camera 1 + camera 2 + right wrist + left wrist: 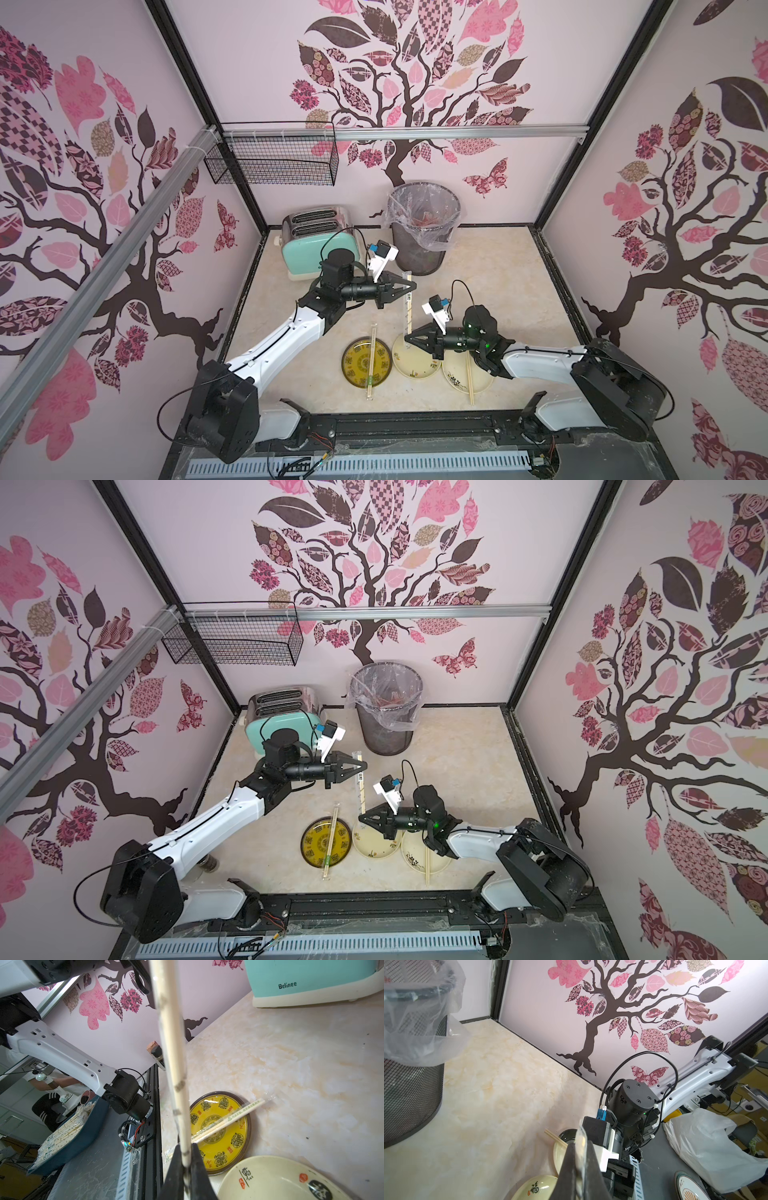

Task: Remove the packaging of disposable chopsticks
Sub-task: Remove the packet bag from the disposable chopsticks.

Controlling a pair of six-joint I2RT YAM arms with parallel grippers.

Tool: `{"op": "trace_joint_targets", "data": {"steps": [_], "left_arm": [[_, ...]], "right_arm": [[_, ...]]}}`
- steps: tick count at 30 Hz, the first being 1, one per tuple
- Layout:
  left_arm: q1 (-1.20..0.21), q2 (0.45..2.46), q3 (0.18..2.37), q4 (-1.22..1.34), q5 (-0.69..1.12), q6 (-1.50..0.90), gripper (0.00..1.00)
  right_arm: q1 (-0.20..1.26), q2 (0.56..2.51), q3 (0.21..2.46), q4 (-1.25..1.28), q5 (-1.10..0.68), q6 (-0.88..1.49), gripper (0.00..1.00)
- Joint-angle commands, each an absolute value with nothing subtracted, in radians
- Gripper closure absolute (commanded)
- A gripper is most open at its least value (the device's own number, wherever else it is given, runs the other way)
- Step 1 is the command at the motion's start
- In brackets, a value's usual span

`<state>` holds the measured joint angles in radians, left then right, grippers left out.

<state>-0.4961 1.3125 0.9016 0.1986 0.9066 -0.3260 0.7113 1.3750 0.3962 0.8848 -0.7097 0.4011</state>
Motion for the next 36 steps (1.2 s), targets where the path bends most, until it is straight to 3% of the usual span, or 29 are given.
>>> {"op": "trace_joint_targets", "data": {"steps": [1,6,17,21,29,36], "left_arm": [[-0.529,1.304,0.821,0.151,0.966,-0.382,0.93],[-0.562,1.310,0.804,0.150,0.989,-0.384,0.86],[-0.577,1.281,0.840,0.104,0.929,-0.367,0.86],[-0.562,1.233,0.914,0.028,0.846,-0.342,0.78],[-0.477,1.249,1.047,-0.009,0.887,-0.355,0.48],[-0.480,1.335,1.102,0.013,0.957,-0.359,0.44]], "right_arm": [[0.686,1.324,0.437,1.038,-0.597,0.425,1.00],[0.686,1.317,0.433,1.045,-0.591,0.427,1.00],[0.686,1.314,0.434,1.027,-0.587,0.414,1.00],[0.686,1.321,0.439,1.022,-0.595,0.412,1.00],[0.686,1.324,0.440,1.017,-0.595,0.405,1.00],[0.686,1.326,0.441,1.015,-0.595,0.403,1.00]]}}
